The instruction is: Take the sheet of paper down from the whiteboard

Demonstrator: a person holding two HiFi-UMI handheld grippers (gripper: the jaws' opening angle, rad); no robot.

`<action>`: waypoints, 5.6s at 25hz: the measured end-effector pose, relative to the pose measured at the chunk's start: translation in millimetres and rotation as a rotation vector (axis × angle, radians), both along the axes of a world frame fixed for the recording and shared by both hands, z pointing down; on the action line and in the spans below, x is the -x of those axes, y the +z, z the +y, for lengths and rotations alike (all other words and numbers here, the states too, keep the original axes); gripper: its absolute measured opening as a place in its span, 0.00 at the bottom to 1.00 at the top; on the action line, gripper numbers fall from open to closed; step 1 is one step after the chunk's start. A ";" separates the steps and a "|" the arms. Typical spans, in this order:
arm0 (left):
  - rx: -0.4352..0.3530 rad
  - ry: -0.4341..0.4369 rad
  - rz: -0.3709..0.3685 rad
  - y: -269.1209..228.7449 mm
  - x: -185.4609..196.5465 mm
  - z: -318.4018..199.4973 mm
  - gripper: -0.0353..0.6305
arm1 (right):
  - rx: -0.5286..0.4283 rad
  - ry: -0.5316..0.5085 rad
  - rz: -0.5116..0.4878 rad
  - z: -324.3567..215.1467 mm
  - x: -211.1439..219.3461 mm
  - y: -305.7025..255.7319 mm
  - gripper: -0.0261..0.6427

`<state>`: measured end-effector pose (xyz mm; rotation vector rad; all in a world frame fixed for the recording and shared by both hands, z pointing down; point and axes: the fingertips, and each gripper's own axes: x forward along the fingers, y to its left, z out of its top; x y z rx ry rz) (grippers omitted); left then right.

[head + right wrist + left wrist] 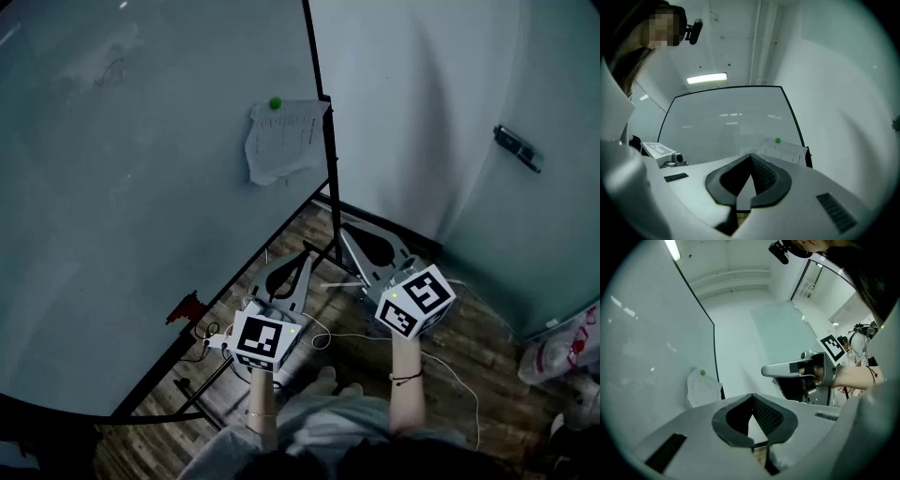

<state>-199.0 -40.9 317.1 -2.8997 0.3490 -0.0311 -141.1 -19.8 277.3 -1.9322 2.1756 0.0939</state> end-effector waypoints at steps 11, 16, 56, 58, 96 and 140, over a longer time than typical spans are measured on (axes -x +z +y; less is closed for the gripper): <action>-0.001 0.011 0.003 3.0 -9.2 8.4 0.06 | 0.011 -0.024 0.045 1.4 0.4 3.0 0.04; 0.026 -0.026 0.037 -1.4 -10.4 9.0 0.06 | 0.022 -0.024 0.053 10.9 -5.2 6.4 0.04; 0.088 -0.142 0.092 9.4 -127.4 -126.2 0.06 | 0.181 -0.066 0.073 -122.9 -144.6 56.8 0.04; 0.088 -0.139 0.102 6.3 -135.7 -133.8 0.06 | 0.179 -0.067 0.083 -129.2 -151.4 55.1 0.04; 0.108 -0.578 0.123 4.3 -153.1 -223.2 0.06 | 0.154 -0.464 0.145 -257.7 -190.5 32.1 0.04; -0.180 -0.990 0.176 -108.2 -180.0 -279.4 0.21 | 0.510 -0.725 -0.024 -332.5 -225.2 137.1 0.22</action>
